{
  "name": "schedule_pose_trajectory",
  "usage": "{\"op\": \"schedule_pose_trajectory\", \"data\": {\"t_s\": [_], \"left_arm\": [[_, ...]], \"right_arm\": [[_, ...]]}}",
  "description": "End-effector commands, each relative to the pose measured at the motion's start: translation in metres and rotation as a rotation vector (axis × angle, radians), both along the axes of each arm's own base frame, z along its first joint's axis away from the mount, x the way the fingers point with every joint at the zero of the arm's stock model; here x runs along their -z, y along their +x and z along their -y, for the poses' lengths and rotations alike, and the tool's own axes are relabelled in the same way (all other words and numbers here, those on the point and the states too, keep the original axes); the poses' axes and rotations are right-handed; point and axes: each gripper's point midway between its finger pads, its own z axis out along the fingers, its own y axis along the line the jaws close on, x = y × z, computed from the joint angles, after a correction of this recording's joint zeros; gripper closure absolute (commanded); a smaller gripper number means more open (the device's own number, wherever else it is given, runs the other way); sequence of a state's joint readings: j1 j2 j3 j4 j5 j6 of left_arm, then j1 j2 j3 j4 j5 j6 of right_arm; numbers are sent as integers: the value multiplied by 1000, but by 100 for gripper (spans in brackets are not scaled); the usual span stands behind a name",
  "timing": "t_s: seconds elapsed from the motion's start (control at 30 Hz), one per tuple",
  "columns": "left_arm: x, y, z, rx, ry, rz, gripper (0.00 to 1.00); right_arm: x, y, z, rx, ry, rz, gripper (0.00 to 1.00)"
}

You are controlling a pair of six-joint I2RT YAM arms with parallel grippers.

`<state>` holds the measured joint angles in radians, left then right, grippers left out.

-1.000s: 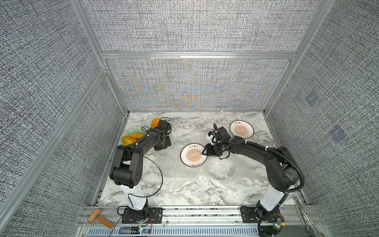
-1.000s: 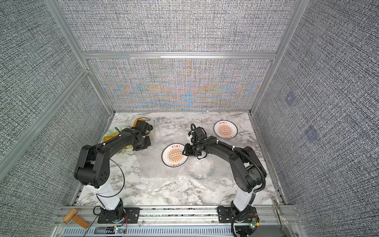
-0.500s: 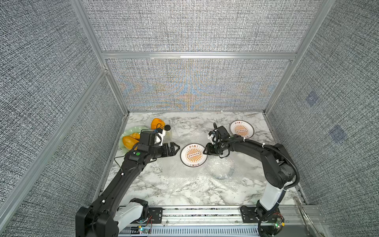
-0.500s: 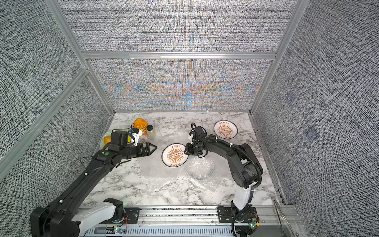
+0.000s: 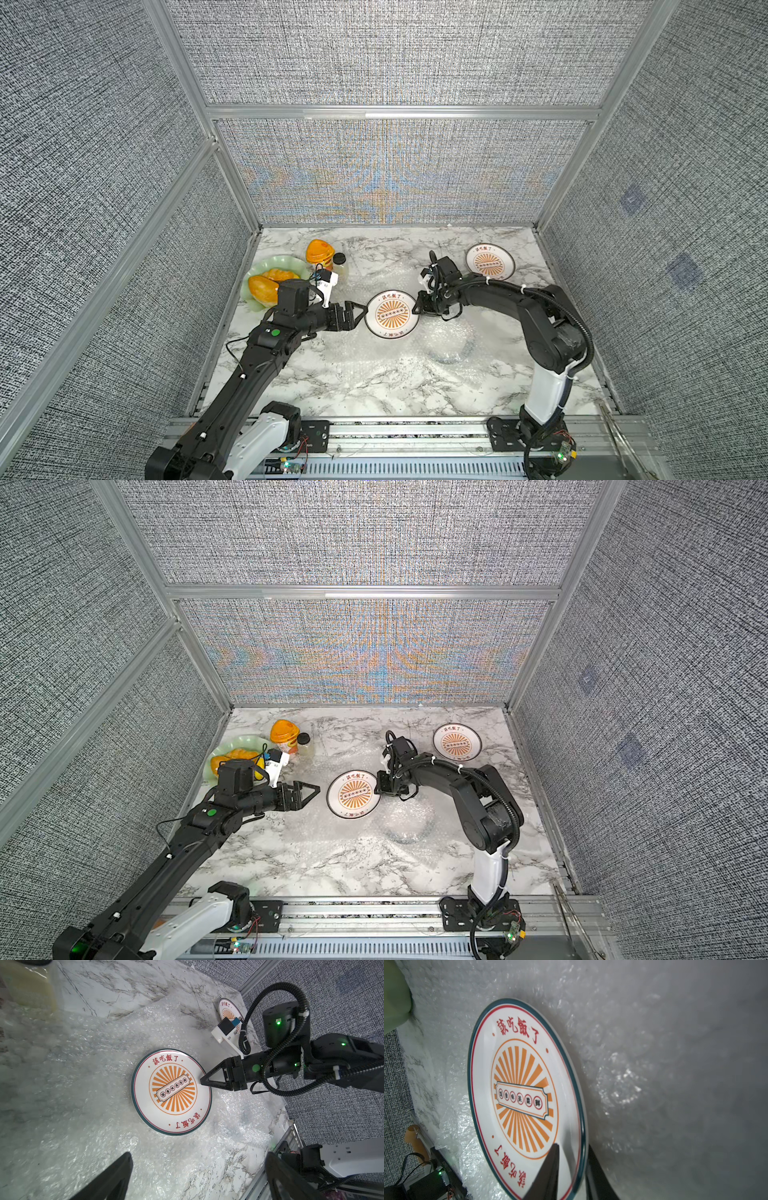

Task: Unpack dinner plates from bubble wrap
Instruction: Pick up the plate from the bubble wrap.

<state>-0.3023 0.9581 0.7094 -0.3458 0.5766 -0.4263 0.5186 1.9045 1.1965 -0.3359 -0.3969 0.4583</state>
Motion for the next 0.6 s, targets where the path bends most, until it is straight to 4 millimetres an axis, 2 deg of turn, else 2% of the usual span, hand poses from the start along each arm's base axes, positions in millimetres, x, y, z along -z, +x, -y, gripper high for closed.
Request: {"op": "schedule_pose_trajectory", "data": {"t_s": [0.0,0.1,0.17,0.23,0.43,0.57], "left_arm": [[-4,3,2,6,-10,13,1],[-3,3,1,3,-6,14,1],[-2,4,0,-5,1,15,1],[-1,5,-2,-15,10,17,1],[-3,6,-3,-22,16,29,1],[-8,7,-4,-25,14,41,1]], "right_arm": [[0,-1,-4,-6,19,-6,80],[-2,0,-6,-5,32,0,82],[-4,1,-8,-9,41,-3,89],[-15,0,-11,-9,62,8,93],[-87,2,-12,-4,127,125,94],[-115,5,-4,1,128,153,94]]}}
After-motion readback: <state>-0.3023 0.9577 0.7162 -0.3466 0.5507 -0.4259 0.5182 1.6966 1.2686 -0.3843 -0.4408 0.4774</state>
